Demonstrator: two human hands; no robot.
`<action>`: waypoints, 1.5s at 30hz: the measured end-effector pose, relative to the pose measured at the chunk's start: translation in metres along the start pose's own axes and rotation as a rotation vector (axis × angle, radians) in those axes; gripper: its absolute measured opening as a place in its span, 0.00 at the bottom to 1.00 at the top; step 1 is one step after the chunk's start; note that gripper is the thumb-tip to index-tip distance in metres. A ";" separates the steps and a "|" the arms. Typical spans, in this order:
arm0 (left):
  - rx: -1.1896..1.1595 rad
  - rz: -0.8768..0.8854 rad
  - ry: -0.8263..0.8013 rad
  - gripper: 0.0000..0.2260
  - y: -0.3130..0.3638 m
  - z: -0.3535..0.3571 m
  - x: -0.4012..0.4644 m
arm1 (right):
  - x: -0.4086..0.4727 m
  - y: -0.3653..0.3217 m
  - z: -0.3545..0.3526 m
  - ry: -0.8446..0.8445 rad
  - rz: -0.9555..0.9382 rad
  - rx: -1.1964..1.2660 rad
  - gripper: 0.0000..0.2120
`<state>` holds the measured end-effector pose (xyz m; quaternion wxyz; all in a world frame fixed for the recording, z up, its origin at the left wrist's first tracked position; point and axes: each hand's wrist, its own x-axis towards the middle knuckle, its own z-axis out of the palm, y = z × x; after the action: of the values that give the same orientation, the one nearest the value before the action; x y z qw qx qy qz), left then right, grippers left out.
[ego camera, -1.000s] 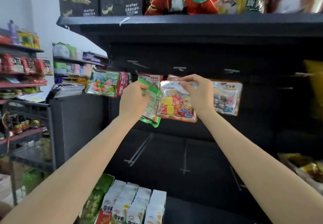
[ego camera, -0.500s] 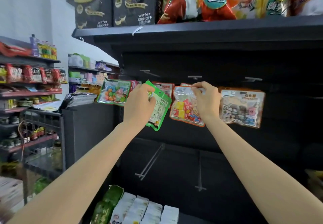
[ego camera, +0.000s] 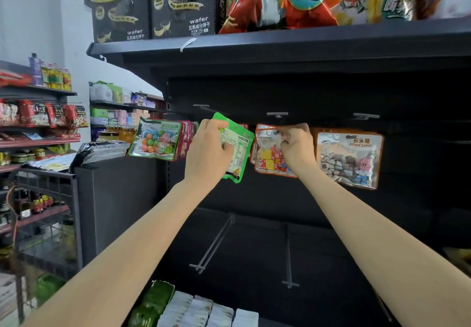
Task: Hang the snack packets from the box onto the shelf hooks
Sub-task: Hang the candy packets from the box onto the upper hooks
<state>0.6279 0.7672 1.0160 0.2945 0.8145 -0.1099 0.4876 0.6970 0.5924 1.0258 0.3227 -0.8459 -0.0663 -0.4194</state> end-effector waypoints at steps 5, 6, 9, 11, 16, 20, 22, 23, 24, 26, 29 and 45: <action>-0.010 -0.013 -0.013 0.17 -0.002 0.005 -0.002 | -0.005 0.000 0.005 0.096 -0.086 -0.063 0.16; -0.011 -0.018 -0.005 0.17 -0.003 0.005 -0.002 | -0.011 -0.001 0.004 0.165 -0.129 -0.049 0.16; -0.037 -0.030 0.008 0.17 -0.001 0.007 -0.005 | -0.037 -0.012 -0.003 0.322 -0.319 0.071 0.13; -0.070 -0.070 0.022 0.17 0.001 0.005 -0.007 | -0.053 -0.023 -0.008 0.264 -0.476 0.131 0.13; -0.217 -0.268 0.011 0.17 -0.011 -0.008 -0.005 | -0.069 -0.035 -0.007 -0.288 -0.526 0.105 0.33; -0.323 -0.363 0.032 0.19 -0.024 -0.024 -0.009 | -0.073 -0.045 0.008 -0.609 -0.388 0.158 0.40; -0.369 -0.344 0.064 0.22 -0.031 -0.031 -0.011 | -0.078 -0.057 0.024 -0.561 -0.464 0.113 0.38; -0.434 -0.324 0.064 0.23 -0.035 -0.035 -0.013 | -0.079 -0.065 0.033 -0.522 -0.474 0.162 0.34; -0.532 -0.304 0.057 0.22 -0.037 -0.041 -0.015 | -0.080 -0.072 0.044 -0.490 -0.458 0.249 0.29; -0.613 -0.215 0.006 0.19 -0.047 -0.049 -0.018 | -0.082 -0.089 0.062 -0.449 -0.301 0.481 0.16; -0.157 -0.001 -0.110 0.21 -0.079 -0.063 -0.021 | -0.084 -0.114 0.083 -0.523 0.077 1.039 0.08; 0.132 0.286 -0.169 0.36 -0.214 -0.091 0.009 | -0.063 -0.163 0.152 -0.580 0.268 1.393 0.15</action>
<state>0.6657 0.9927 0.9757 0.1575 0.8463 -0.2169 0.4604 0.6952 0.8215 0.9914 0.7992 -0.5242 -0.2942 0.0010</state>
